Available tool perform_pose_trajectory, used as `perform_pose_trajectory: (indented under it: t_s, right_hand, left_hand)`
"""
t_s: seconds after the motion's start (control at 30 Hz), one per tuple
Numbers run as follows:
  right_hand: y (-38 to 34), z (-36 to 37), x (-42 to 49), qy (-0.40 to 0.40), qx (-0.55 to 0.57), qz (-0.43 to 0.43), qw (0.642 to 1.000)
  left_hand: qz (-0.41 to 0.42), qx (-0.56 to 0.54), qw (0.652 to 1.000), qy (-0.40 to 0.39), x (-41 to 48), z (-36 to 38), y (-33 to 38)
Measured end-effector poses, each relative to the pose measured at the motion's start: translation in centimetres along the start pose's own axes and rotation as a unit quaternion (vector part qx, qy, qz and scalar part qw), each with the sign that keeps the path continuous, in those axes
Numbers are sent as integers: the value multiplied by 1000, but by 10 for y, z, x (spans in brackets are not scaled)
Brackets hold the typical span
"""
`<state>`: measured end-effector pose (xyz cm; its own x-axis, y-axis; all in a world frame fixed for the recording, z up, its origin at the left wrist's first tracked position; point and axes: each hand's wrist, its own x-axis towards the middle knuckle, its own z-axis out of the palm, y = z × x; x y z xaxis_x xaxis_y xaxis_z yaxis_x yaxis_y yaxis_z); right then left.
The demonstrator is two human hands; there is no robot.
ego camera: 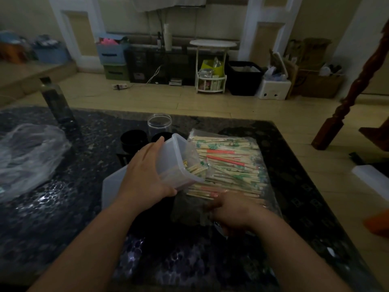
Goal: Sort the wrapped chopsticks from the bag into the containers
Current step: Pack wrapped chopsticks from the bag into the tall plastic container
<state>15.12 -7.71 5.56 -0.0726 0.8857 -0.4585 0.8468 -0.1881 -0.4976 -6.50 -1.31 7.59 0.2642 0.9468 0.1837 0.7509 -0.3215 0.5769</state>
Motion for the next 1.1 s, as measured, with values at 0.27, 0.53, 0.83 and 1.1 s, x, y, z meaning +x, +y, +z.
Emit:
perform_pose_trajectory:
  t_s: [0.27, 0.53, 0.83, 1.1]
  right_hand:
    - [21, 19, 26, 121, -75, 54, 988]
    - [40, 31, 37, 148, -126, 50, 980]
    - [53, 44, 47, 172, -151, 74, 971]
    - [53, 45, 49, 193, -118, 60, 972]
  left_hand:
    - [3, 3, 1000, 1, 0, 1, 0]
    - [15, 2, 1000, -2, -2, 2, 2]
    - [19, 0, 1000, 5, -1, 2, -1]
    - [23, 7, 1000, 6, 0, 3, -2]
